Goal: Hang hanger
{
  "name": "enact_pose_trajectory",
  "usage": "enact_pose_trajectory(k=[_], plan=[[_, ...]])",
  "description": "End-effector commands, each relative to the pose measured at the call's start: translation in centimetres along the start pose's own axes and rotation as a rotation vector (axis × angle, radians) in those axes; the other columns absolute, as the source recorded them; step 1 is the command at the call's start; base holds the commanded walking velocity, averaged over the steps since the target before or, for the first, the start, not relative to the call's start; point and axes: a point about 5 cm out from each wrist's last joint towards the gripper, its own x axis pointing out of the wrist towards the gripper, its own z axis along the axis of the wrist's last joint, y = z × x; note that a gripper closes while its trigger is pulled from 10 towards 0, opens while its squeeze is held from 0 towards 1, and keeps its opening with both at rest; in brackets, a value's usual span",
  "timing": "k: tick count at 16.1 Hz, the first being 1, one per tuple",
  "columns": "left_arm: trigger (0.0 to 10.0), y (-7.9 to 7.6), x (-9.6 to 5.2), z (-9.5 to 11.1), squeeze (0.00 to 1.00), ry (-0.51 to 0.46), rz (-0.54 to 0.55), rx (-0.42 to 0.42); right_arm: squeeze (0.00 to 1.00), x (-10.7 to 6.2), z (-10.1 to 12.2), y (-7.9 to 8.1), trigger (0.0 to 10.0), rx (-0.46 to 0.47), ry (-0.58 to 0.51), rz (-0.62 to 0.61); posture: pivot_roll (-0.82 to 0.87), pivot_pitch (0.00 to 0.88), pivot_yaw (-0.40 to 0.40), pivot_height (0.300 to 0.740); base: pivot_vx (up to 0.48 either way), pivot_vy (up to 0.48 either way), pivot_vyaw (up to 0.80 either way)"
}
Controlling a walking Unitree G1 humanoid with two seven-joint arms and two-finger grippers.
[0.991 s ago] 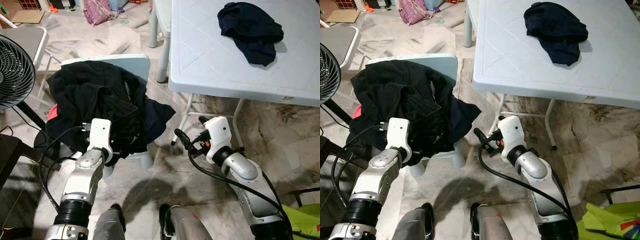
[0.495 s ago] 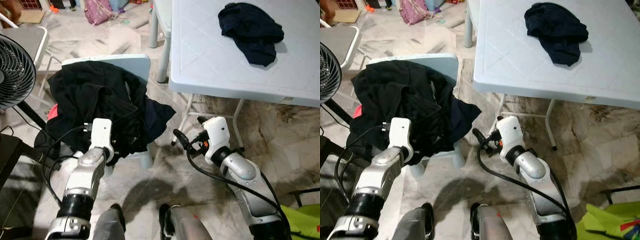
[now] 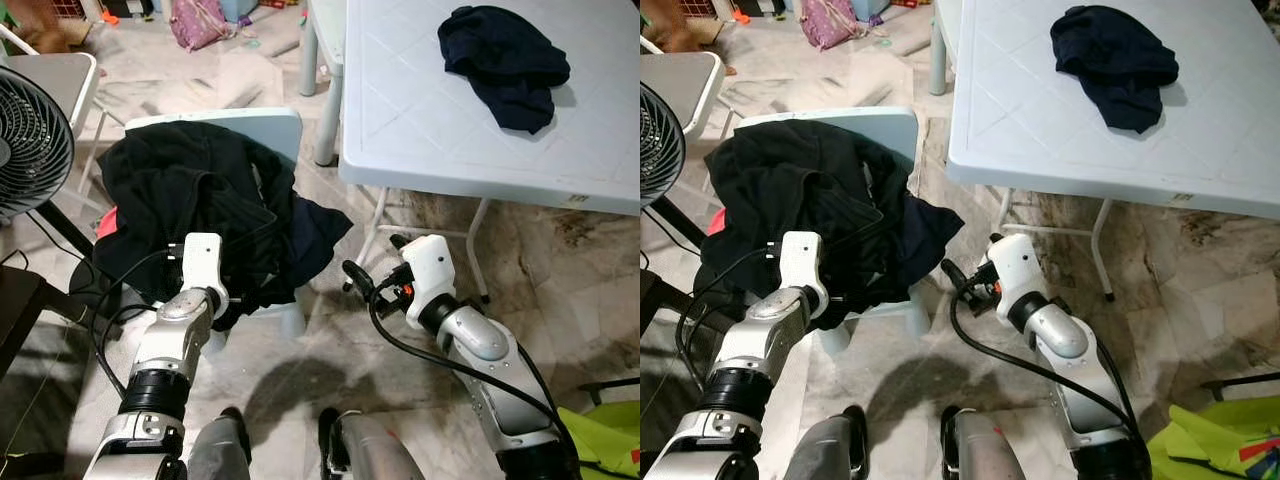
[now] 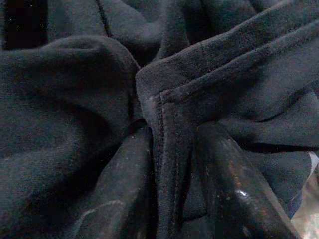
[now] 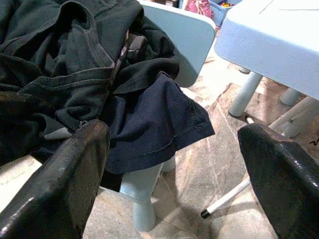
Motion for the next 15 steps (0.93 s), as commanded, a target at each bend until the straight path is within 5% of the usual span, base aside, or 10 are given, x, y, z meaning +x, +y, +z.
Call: enact_pose_trajectory(k=[1, 5, 9, 15], plan=[[0.0, 0.0, 0.1, -0.6, 0.00, 0.028, -0.012, -0.005, 0.00, -0.1, -0.4, 0.1, 10.0, -0.001, 0.016, 0.009, -0.08, 0.202, -0.102, 0.740, 0.000, 0.000, 0.00], [0.0, 0.0, 0.1, -1.0, 0.00, 0.034, -0.021, 0.004, 0.00, -0.1, -0.4, 0.1, 10.0, -0.003, 0.022, 0.010, -0.08, 0.202, -0.102, 0.740, 0.000, 0.000, 0.00], [0.0, -0.2, 0.1, 0.0, 0.00, -0.074, -0.020, 0.034, 0.00, 0.1, -0.5, 0.0, 10.0, -0.003, 0.022, 0.007, -0.08, 0.188, -0.099, 0.740, 0.000, 0.000, 0.00], [0.0, -0.7, -1.1, 3.6, 0.00, -0.417, -0.022, 0.293, 0.00, 1.6, 0.0, -0.1, 10.0, 0.008, -0.020, -0.018, -0.04, 0.138, -0.078, 0.740, 0.000, 0.000, 0.00]])
